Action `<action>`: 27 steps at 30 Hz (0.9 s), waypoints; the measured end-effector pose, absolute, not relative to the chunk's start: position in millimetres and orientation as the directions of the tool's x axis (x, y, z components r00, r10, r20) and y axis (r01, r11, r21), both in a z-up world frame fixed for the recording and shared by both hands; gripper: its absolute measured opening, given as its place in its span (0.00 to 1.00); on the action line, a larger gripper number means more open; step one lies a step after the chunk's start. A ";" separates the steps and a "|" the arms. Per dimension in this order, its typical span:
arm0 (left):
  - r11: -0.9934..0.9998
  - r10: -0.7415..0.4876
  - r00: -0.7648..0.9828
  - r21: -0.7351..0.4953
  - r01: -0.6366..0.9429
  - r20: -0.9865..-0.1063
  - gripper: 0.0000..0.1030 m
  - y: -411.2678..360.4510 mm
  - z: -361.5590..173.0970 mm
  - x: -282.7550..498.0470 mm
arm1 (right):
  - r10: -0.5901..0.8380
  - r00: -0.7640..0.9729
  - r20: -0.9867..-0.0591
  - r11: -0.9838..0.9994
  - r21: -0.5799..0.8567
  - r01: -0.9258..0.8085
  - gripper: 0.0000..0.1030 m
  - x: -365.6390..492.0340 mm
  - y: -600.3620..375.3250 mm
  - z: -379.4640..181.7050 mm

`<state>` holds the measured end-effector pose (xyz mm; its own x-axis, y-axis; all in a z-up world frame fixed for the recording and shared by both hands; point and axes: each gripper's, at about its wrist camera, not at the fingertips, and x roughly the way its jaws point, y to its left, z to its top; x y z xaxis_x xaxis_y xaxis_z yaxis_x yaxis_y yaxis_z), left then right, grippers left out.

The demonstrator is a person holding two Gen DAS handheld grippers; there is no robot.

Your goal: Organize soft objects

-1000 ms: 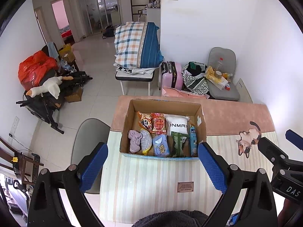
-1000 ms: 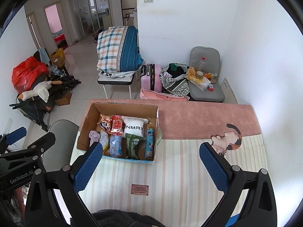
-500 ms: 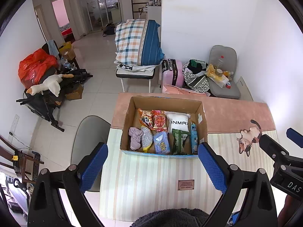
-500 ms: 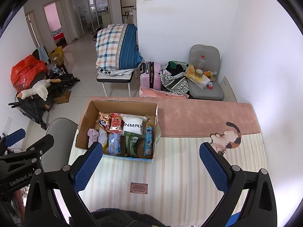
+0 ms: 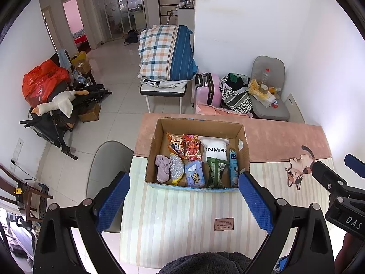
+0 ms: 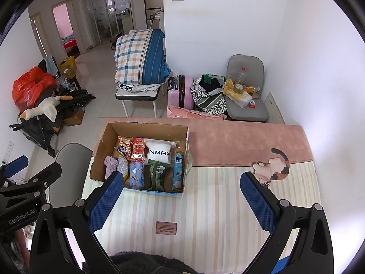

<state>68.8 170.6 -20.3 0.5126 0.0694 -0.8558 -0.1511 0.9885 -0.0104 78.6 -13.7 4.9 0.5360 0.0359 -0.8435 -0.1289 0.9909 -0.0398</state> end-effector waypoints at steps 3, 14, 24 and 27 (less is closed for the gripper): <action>0.989 0.068 0.514 -0.011 -0.150 -0.855 0.95 170.8 -20.0 68.2 | 0.033 0.537 -0.843 0.991 -0.042 -0.127 1.00 78.8 -14.5 4.4; 0.989 0.068 0.513 -0.011 -0.149 -0.856 0.95 170.5 -17.0 71.5 | 0.036 0.535 -0.844 0.991 -0.039 -0.129 1.00 79.5 -14.9 4.9; 0.989 0.066 0.511 -0.012 -0.149 -0.857 0.95 171.0 -16.7 72.3 | 0.032 0.540 -0.841 0.991 -0.043 -0.126 1.00 79.5 -14.7 5.8; 0.989 0.066 0.512 -0.013 -0.150 -0.856 0.95 170.5 -17.0 71.6 | 0.032 0.540 -0.841 0.991 -0.043 -0.125 1.00 78.7 -14.5 5.3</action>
<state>71.6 170.5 -17.0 0.5121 0.0664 -0.8564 -0.1497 0.9886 -0.0129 78.7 -14.5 5.3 0.5400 0.0317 -0.8411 -0.1254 0.9912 -0.0431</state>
